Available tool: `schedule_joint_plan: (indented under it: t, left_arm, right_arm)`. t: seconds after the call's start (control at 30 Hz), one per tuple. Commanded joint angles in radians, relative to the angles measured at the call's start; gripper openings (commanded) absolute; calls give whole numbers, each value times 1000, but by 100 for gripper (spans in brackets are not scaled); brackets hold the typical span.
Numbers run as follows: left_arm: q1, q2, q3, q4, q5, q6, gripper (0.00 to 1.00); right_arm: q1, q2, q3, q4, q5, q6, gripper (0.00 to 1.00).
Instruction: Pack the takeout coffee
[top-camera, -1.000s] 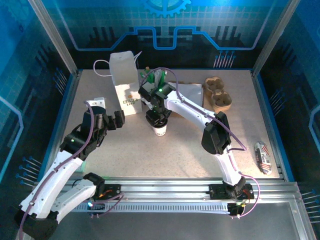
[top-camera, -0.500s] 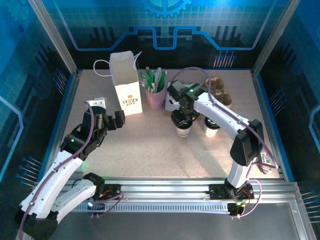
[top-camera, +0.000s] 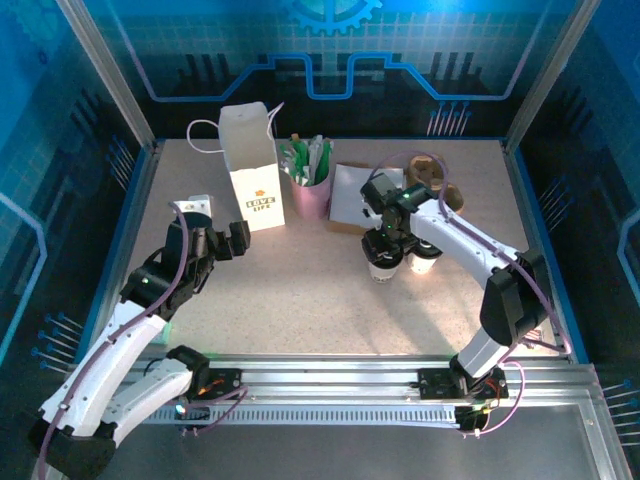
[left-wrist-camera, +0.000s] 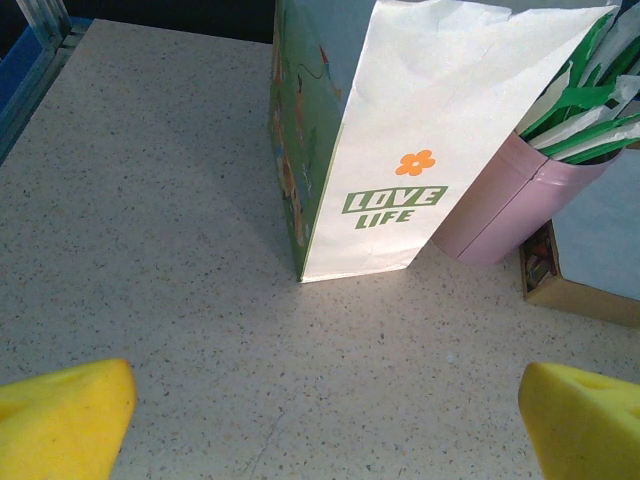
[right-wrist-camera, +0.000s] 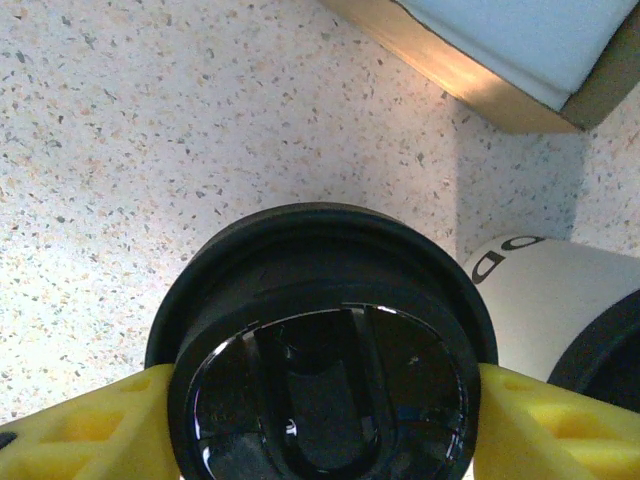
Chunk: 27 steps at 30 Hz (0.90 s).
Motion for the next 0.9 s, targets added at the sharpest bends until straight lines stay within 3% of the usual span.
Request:
schedule_joint_plan:
  t: [0.0, 0.63, 0.87]
  left_arm:
    - [8, 3, 5, 7, 17, 10, 99]
    - [8, 9, 5, 7, 19, 11, 99]
    - [8, 8, 6, 11, 31, 8, 99]
  right_arm:
    - [-15, -21, -39, 42, -10, 21, 65]
    - [-16, -66, 119, -9, 47, 40, 89]
    - [-154, -38, 234, 36, 99, 58, 87]
